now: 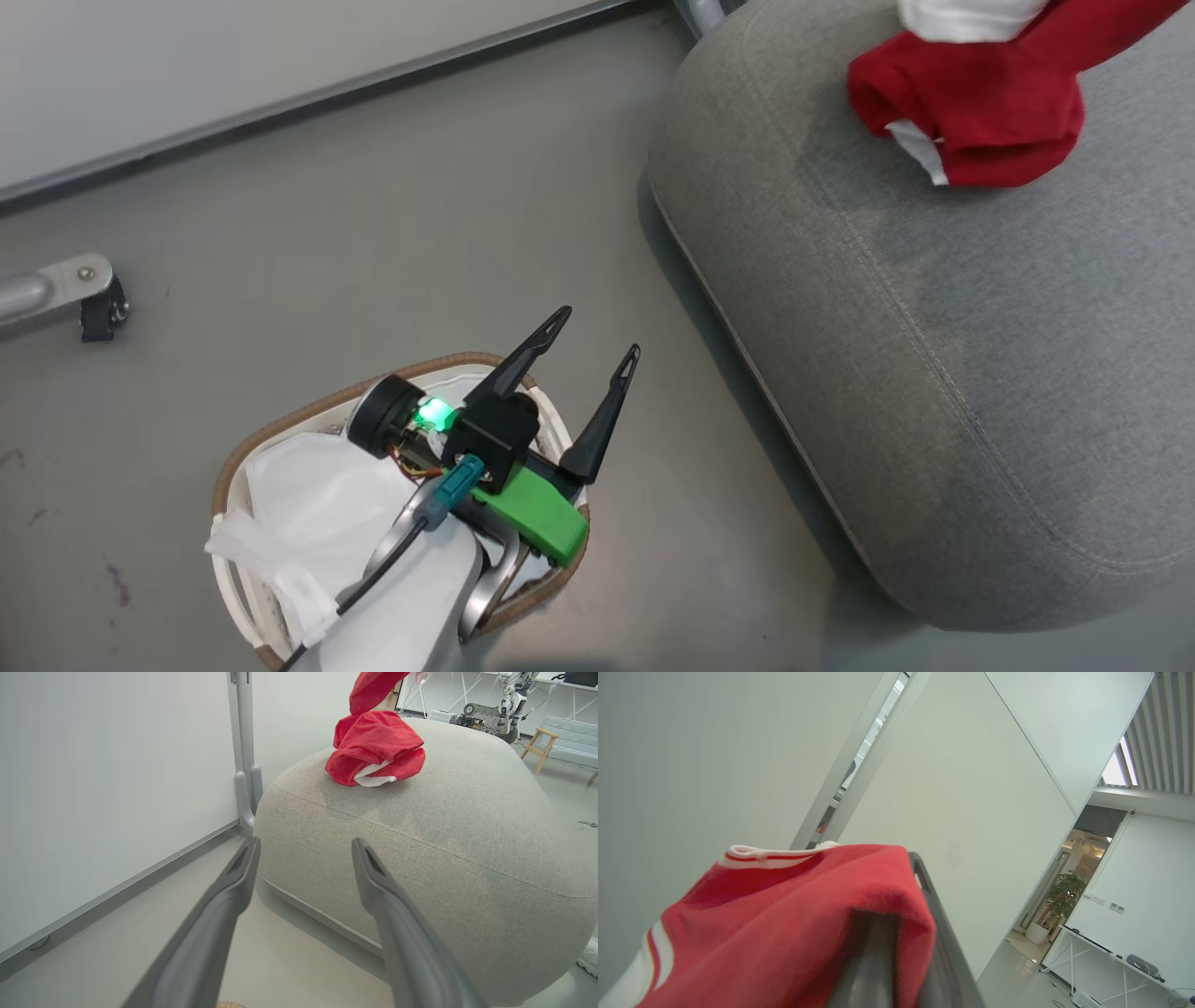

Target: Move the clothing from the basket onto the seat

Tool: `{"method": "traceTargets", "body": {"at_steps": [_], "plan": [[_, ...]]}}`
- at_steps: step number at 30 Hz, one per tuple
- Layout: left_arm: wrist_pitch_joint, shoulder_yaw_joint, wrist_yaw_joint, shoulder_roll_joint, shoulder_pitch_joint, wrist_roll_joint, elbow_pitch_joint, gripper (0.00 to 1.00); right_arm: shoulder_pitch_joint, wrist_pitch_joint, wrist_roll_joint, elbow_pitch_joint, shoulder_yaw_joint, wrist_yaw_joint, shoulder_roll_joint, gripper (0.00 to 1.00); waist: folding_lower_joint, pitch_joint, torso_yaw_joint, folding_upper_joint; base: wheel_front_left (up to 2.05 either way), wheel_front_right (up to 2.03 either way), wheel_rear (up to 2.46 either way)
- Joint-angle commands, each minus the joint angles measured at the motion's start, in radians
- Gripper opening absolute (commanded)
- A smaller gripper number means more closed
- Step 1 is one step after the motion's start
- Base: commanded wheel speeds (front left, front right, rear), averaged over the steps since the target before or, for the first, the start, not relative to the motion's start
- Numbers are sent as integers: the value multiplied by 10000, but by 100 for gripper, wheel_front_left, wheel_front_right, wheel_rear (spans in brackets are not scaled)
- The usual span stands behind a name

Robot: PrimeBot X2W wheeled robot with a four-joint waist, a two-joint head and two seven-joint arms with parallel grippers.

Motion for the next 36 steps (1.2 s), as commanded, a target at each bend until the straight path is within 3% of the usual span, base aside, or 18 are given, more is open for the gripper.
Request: {"method": "traceTargets", "body": {"at_steps": [1, 4, 9, 24, 25, 26, 27, 28, 36], "plan": [[-9, 51, -26, 141, -243, 140, -57, 100, -329, -17, -119, 204, -238, -14, -274, 0, -1, 1020, 603, -1, 0, 0, 0], [-11, 28, -25, 231, -507, 244, -176, 100, -841, -20, -230, 695, -841, -14, -792, 0, -1, 1509, 803, -1, 0, 0, 0], [-9, -105, -25, 345, -695, 362, -125, 100, -639, -40, -370, 1379, -1738, -14, -977, 0, -1, 2063, 962, -1, 0, 0, 0], [19, -191, 104, 761, -457, 197, -49, 100, 1562, -50, -839, 2483, -2759, -15, 336, 0, -1, 2573, 843, -1, 0, 0, 0], [18, -197, 124, 766, -418, 177, -46, 100, 1701, -49, -832, 2474, -2759, -15, 411, 16, -1, 2534, 802, -1, 0, 0, 0], [18, -187, 142, 781, -374, 150, -31, 100, 1803, -49, -860, 2458, -2719, -15, 485, 16, -1, 2489, 757, -1, 0, 0, 0], [17, -184, 138, 794, -338, 125, -20, 100, 1896, -49, -873, 2409, -2670, -15, 552, 69, -1, 2438, 711, -1, 0, 0, 0], [15, -174, 148, 811, -310, 85, -9, 100, 1988, -49, -866, 2353, -2620, -15, 606, 100, -1, 2390, 672, -1, 0, 0, 0], [17, -201, 136, 681, -166, -153, 15, 100, 3253, -49, -284, 1615, -1693, -15, 785, 100, -1, 1705, 512, -1, 0, 0, 0]]}}
